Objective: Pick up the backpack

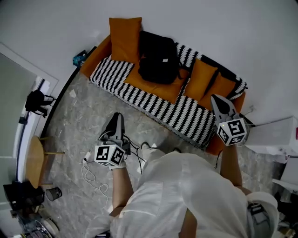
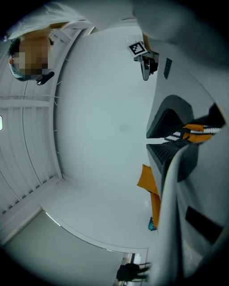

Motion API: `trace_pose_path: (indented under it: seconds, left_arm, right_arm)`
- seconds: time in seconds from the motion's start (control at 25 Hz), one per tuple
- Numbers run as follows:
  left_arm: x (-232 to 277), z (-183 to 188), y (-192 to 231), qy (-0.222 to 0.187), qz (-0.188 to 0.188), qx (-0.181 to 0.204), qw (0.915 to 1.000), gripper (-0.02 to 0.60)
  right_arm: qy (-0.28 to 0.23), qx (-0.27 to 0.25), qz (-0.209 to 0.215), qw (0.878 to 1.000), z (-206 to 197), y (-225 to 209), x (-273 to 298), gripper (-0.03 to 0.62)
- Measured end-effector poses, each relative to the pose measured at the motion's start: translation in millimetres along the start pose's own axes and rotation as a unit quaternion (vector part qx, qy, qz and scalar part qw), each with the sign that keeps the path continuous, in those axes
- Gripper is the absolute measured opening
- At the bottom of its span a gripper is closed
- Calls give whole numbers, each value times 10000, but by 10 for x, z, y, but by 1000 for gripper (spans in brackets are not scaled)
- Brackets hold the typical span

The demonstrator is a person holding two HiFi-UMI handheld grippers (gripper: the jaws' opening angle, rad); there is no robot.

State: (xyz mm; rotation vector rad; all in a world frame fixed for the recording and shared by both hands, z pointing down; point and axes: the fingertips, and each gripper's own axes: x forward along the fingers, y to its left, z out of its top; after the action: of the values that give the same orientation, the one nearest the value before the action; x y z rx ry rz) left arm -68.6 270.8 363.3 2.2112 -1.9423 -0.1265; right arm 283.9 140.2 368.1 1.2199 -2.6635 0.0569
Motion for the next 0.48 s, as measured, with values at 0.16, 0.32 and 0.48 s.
trace_pose_path:
  seconds: [0.16,0.32,0.48]
  left_arm:
    - [-42,-9,202,10,59,-57,10000,58]
    - [-70,46,494,-20,138,-85,9999,58]
    - [-136,139,876,-60,247,-88,9996,58]
  right_arm:
    - [11,62,-35,10000,23,75,109,17]
    - [-171,347,-51,9992,120,136,314,18]
    - [-221,359,-48,9991,231,290,625,18]
